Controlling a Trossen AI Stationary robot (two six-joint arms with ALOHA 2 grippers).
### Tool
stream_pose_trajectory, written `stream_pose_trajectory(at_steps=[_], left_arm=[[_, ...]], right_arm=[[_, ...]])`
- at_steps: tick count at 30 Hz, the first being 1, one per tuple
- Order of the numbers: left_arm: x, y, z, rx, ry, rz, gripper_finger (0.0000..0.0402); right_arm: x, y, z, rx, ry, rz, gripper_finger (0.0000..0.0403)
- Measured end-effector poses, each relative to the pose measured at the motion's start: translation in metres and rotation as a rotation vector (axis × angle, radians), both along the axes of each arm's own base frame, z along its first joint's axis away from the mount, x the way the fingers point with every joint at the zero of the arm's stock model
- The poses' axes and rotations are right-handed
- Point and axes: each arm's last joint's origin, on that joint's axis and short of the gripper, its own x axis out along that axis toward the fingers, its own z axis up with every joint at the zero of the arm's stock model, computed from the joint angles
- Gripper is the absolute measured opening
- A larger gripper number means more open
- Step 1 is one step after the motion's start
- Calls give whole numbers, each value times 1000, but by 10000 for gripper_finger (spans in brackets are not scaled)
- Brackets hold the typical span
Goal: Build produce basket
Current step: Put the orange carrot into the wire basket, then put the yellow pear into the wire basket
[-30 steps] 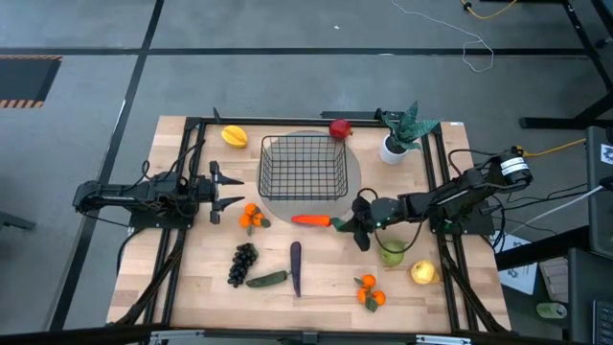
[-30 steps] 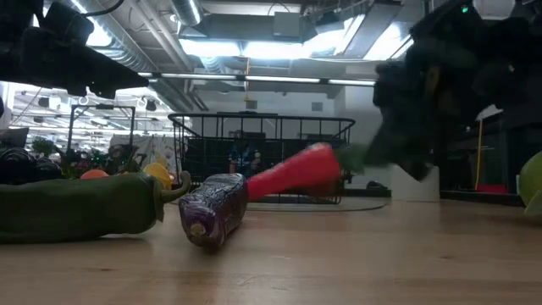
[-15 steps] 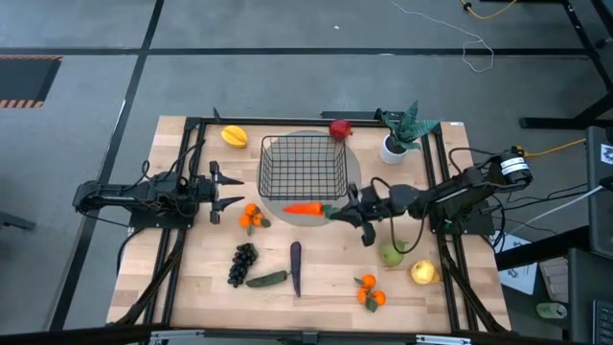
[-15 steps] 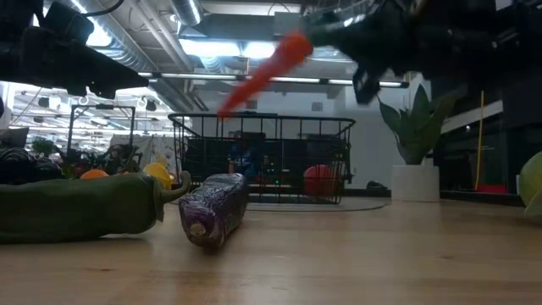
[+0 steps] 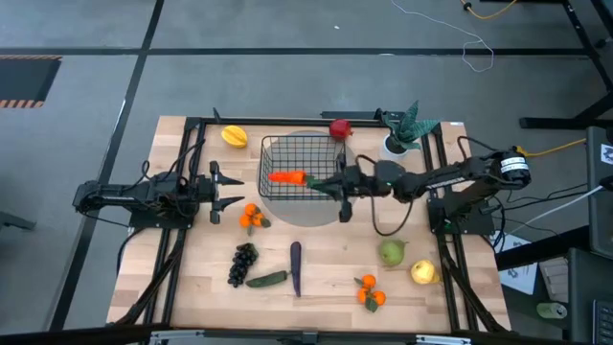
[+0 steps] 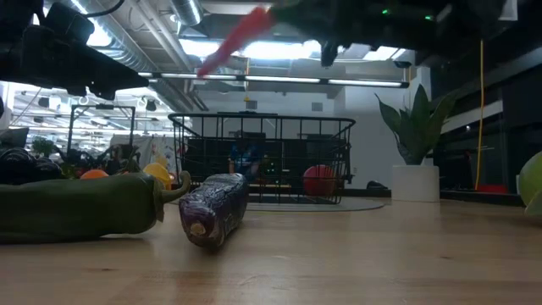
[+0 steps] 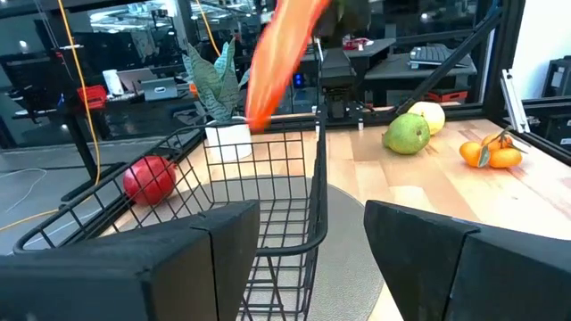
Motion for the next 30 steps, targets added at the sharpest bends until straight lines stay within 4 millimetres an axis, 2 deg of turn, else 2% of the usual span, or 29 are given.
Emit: stream_pose_trajectory(at_steps=[4,10,16,25,30], left_arm=[[0,0,0,0,0,0,195],[0,0,0,0,0,0,195],[0,0,0,0,0,0,195],[0,0,0,1,0,0,195],[0,0,0,1,0,0,195]], right_arm=[[10,-5,6,-50,131,-15,18],[21,-11,26,-152,193,-96,83],[24,-16,36,-188,283,-256,137],[17,-22,39,-241,545,-664,142],[6,-11,36,-238,762,-675,141]])
